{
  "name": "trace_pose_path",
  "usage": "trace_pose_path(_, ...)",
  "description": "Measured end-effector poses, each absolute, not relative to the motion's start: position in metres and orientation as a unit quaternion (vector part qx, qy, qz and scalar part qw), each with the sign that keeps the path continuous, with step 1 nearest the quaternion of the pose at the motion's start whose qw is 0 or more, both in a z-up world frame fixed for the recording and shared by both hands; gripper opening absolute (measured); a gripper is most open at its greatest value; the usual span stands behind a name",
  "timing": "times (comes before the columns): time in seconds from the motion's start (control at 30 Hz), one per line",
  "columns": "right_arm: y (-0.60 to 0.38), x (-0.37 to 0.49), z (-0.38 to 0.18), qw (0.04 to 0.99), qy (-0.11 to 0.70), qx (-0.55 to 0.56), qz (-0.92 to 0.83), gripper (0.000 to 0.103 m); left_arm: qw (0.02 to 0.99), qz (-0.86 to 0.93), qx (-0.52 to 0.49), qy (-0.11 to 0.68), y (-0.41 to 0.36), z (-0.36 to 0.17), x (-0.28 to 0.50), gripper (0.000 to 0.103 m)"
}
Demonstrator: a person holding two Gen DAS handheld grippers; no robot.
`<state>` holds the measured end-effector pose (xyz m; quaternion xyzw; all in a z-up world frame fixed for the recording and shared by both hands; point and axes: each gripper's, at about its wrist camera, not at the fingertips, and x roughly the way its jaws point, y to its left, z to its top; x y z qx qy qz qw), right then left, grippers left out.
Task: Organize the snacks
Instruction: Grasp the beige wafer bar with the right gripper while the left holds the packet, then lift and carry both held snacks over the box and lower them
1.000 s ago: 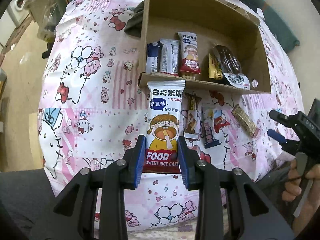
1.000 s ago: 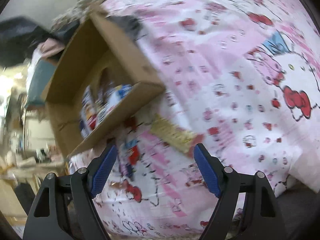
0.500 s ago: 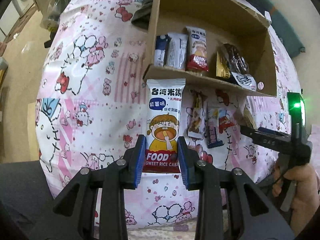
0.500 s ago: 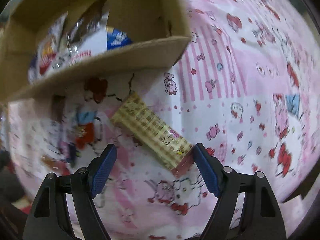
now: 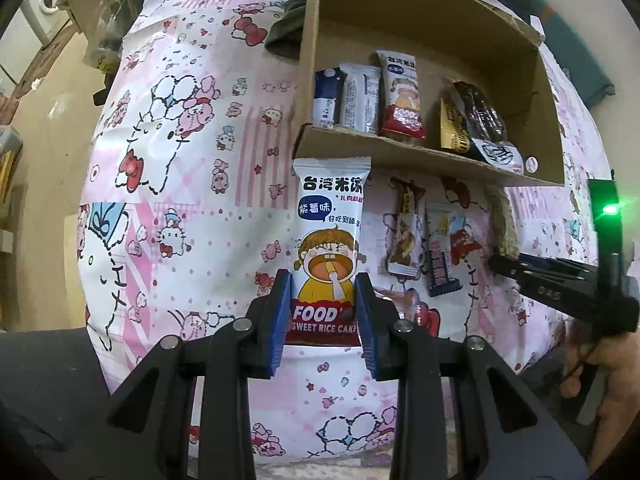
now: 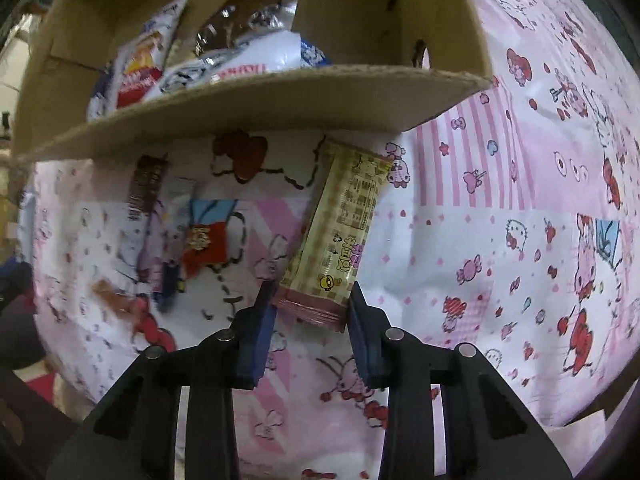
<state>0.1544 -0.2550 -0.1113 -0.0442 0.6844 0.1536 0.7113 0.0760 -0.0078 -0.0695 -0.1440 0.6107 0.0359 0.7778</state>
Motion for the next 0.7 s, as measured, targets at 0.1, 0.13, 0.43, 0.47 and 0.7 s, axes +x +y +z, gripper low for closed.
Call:
trace_pose_path(0.1, -0.257, 0.148, -0.101, 0.711, 0.681, -0.018, 0.174, 0.036, 0.781, 0.041, -0.143, 0.607, -0.005, -0.07, 0.076, 0.027)
trace_pose_path(0.13, -0.258, 0.146, -0.097, 0.711, 0.68, -0.01, 0.182, 0.036, 0.782, 0.043, -0.142, 0.606, -0.004, -0.07, 0.076, 0.027)
trace_pose_path(0.43, -0.24, 0.121, -0.089, 0.715, 0.671, -0.016, 0.194, 0.036, 0.782, 0.06, -0.121, 0.608, -0.004, -0.081, 0.076, 0.027)
trace_pose_path(0.47, -0.238, 0.119, -0.087, 0.716, 0.67, -0.013, 0.196, 0.036, 0.783, 0.061, -0.119, 0.607, -0.004, -0.081, 0.076, 0.027)
trace_pose_path(0.7, -0.245, 0.119, -0.081, 0.718, 0.661, -0.005, 0.218, 0.036, 0.795, 0.066, -0.104, 0.593, -0.004, -0.076, 0.071, 0.027)
